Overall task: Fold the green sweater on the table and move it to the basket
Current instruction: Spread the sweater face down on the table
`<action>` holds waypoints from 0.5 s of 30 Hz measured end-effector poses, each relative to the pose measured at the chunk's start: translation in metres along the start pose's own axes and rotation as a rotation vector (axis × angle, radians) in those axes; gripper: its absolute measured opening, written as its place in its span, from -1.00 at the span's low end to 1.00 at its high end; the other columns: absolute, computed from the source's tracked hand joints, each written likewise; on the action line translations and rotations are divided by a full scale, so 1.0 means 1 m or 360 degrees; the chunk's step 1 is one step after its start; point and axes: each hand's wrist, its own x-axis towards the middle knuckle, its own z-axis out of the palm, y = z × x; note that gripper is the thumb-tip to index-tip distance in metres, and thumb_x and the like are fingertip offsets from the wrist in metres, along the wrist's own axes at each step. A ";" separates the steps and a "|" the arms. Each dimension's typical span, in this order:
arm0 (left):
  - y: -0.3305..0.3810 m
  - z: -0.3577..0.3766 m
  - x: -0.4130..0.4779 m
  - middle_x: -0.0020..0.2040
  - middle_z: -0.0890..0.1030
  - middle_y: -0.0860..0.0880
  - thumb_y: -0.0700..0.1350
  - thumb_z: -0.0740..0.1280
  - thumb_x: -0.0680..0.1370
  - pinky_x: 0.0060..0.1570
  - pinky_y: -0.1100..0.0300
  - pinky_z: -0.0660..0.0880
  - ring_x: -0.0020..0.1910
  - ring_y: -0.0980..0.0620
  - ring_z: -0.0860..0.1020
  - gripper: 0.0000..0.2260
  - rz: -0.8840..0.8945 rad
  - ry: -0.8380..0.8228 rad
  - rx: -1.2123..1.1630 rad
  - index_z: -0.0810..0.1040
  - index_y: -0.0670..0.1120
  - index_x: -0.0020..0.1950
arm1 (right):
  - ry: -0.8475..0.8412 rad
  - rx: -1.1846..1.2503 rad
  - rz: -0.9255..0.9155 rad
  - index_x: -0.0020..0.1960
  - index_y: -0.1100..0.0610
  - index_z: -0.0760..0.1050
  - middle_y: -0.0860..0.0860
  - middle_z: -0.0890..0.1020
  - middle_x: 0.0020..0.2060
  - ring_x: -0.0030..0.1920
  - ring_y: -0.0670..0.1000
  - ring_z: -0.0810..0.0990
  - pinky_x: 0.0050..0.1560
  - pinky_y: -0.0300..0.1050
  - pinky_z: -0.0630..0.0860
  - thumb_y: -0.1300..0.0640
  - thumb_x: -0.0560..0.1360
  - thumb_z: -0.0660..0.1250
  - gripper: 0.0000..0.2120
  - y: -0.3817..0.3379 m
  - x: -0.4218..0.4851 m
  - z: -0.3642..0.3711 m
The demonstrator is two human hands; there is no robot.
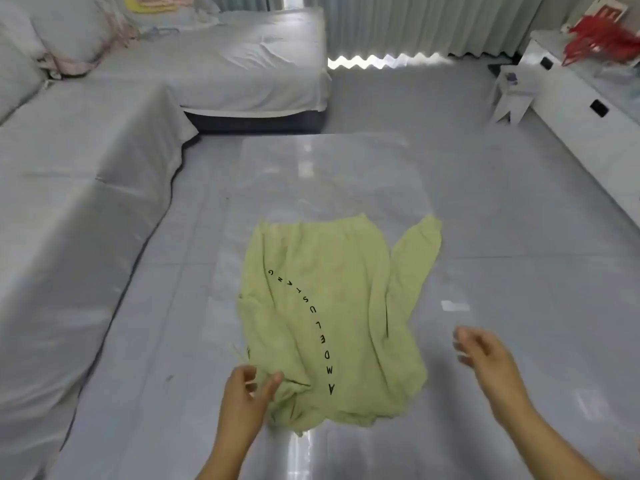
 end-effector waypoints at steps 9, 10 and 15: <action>-0.062 0.082 0.079 -0.19 0.55 -0.16 -0.06 0.52 0.34 0.00 -0.03 0.51 -0.11 -0.17 0.53 -0.61 -0.0853 0.0131 -0.0374 0.48 -0.29 -0.06 | -0.0060 -0.0155 0.0626 -0.26 0.18 0.38 0.15 0.44 -0.32 -0.29 0.10 0.44 -0.25 -0.02 0.35 0.10 0.47 0.34 -0.77 0.097 0.061 0.077; -0.060 0.083 0.082 -0.19 0.53 -0.16 -0.11 0.49 0.39 -0.05 0.01 0.48 -0.12 -0.16 0.50 -0.66 -0.0853 0.0153 -0.0362 0.46 -0.30 -0.04 | -0.0098 -0.0057 0.0748 -0.17 0.27 0.48 0.18 0.51 -0.23 -0.19 0.16 0.51 -0.14 0.05 0.44 0.13 0.46 0.37 -0.81 0.097 0.064 0.083; -0.065 0.064 0.074 -0.37 0.33 -0.10 -0.16 0.32 0.52 -0.34 0.12 0.22 -0.34 -0.04 0.31 -0.70 -0.0320 0.0234 -0.0241 0.26 -0.16 -0.33 | -0.0391 0.0219 0.1042 0.09 0.32 0.49 0.15 0.60 -0.14 -0.11 0.17 0.56 -0.18 0.03 0.50 0.16 0.46 0.36 -0.72 0.093 0.061 0.080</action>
